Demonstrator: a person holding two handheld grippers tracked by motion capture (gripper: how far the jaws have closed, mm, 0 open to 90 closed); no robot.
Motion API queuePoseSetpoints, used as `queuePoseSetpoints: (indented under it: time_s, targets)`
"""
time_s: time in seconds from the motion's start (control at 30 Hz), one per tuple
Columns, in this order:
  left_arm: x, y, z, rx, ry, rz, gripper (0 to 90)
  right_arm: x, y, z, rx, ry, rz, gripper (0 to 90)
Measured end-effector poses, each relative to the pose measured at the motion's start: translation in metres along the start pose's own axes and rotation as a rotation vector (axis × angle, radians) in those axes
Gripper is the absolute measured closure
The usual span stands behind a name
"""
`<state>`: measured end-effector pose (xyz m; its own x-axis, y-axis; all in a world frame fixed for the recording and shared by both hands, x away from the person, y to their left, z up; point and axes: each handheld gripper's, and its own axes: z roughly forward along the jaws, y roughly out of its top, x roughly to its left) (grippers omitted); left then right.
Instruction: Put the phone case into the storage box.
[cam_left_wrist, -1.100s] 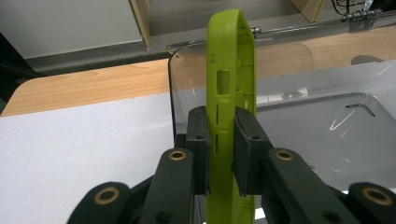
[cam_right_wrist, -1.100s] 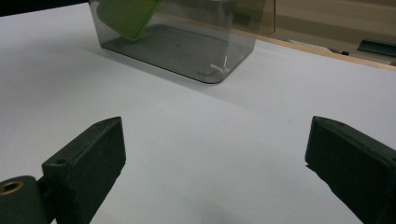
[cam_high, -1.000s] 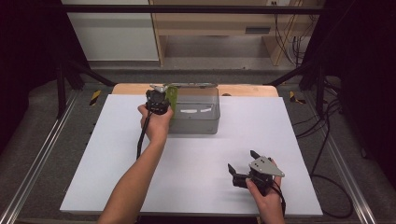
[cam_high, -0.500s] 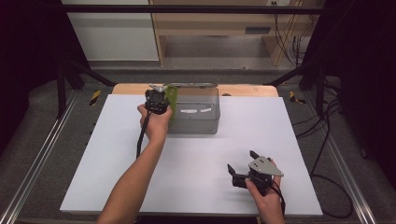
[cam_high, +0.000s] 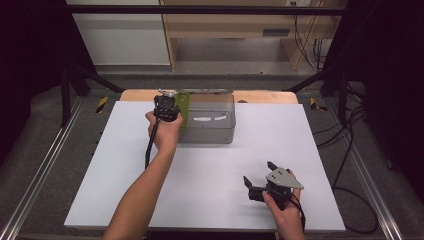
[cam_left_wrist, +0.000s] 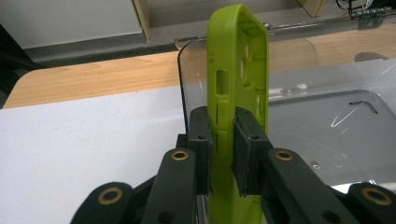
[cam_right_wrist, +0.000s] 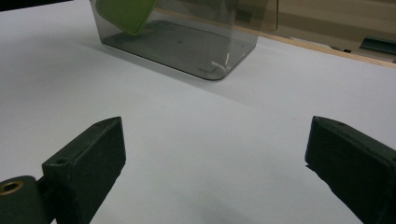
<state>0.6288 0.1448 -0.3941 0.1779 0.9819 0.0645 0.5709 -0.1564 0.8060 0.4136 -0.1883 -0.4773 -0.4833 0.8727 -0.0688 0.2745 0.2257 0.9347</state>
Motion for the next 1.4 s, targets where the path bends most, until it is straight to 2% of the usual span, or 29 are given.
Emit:
queuePoseSetpoints:
  time_s: [0.2, 0.5, 0.73, 0.93, 1.0, 1.1, 1.23, 1.33, 1.4]
  targets:
    - [-0.001, -0.001, 0.004, -0.009, -0.002, 0.012, 78.4, -0.001, 0.000, 0.001, 0.005, -0.001, 0.004, 5.5]
    - [0.000, -0.002, 0.007, -0.021, -0.003, 0.002, 77.3, 0.000, -0.001, 0.002, 0.010, 0.003, -0.001, 5.5]
    - [0.000, -0.001, 0.004, -0.053, -0.003, 0.002, 70.2, 0.000, -0.001, 0.002, 0.009, 0.003, -0.005, 5.5]
    - [-0.002, 0.000, 0.000, -0.091, -0.008, 0.043, 66.9, 0.001, -0.001, 0.002, 0.007, 0.004, -0.003, 5.3]
    - [-0.003, 0.000, -0.002, -0.107, -0.017, 0.044, 65.5, 0.001, -0.001, 0.002, 0.006, 0.003, -0.003, 5.3]
    - [-0.003, 0.001, -0.005, -0.122, -0.034, 0.048, 60.1, 0.001, -0.001, 0.002, 0.008, 0.003, -0.003, 5.2]
    - [-0.004, 0.001, -0.010, -0.147, -0.040, 0.079, 51.4, 0.001, 0.000, 0.002, 0.004, 0.003, -0.003, 4.7]
    - [-0.004, 0.001, -0.013, -0.160, -0.073, 0.096, 43.2, 0.001, 0.000, 0.002, 0.001, 0.003, 0.000, 4.5]
    - [-0.003, 0.000, -0.015, -0.161, -0.096, 0.093, 36.7, 0.001, 0.000, 0.003, 0.004, 0.002, 0.006, 4.3]
